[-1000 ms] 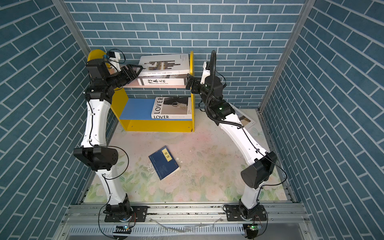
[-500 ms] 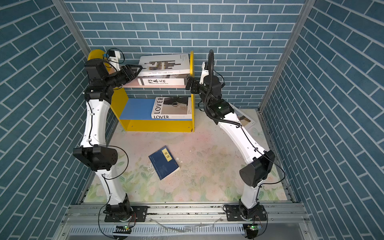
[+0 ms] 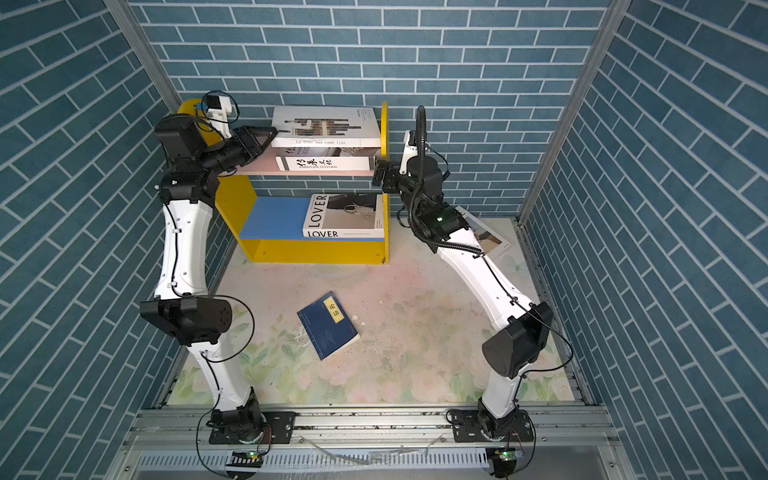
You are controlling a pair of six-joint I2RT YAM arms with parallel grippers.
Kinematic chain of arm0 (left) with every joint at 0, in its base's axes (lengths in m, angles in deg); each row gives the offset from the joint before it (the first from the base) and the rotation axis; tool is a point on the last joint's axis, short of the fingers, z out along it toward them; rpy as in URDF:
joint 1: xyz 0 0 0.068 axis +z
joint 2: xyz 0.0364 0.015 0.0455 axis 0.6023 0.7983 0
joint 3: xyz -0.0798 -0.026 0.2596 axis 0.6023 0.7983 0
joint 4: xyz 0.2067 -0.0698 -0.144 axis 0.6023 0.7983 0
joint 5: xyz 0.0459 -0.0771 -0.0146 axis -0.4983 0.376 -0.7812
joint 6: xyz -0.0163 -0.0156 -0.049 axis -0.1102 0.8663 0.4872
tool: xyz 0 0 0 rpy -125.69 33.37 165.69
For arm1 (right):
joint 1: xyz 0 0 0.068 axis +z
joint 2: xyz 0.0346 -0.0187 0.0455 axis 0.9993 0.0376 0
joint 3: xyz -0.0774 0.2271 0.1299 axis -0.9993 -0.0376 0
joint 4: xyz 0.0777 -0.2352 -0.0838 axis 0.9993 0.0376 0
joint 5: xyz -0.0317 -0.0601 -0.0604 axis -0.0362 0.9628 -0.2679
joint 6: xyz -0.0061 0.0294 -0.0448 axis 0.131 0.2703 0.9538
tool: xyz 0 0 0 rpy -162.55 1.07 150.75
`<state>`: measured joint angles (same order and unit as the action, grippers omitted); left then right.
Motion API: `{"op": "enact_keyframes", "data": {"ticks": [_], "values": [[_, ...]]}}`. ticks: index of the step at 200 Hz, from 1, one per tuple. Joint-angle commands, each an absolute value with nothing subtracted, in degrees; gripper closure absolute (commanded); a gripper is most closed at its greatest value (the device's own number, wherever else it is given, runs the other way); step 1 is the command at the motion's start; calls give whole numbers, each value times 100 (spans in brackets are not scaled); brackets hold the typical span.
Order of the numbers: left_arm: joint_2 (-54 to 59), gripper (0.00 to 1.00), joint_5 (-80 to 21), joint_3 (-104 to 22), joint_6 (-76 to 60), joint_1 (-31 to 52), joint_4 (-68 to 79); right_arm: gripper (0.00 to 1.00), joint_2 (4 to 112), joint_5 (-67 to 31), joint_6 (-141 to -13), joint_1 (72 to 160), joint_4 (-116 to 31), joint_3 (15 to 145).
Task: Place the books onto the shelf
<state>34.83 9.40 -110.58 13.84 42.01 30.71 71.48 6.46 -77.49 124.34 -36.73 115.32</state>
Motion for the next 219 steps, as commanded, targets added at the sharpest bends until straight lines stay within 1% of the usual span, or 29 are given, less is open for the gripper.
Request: {"op": "enact_keyframes", "data": {"ticks": [1,43,82,127,177,193,219], "values": [[3333,72,1482,-11197,1515,4062,3176,2,6848,789,-7677,12476,-3945,11437],[3301,82,1574,-11075,1734,4062,3384,1,6706,893,-7644,12471,-4033,11269],[3236,85,1736,-11048,1813,4097,3409,1,6628,980,-7624,12469,-4095,11153],[3281,90,2154,-11015,2390,4324,3102,2,6591,1000,-7589,12472,-4137,11109],[3503,91,2736,-10998,3754,4578,1856,2,6644,910,-7496,12473,-4201,11213],[3452,91,2836,-10694,4321,4664,1231,1,6664,852,-7475,12471,-4231,11262],[3303,92,2904,-10351,4431,4823,1119,2,6702,824,-7433,12467,-4275,11311]]}}
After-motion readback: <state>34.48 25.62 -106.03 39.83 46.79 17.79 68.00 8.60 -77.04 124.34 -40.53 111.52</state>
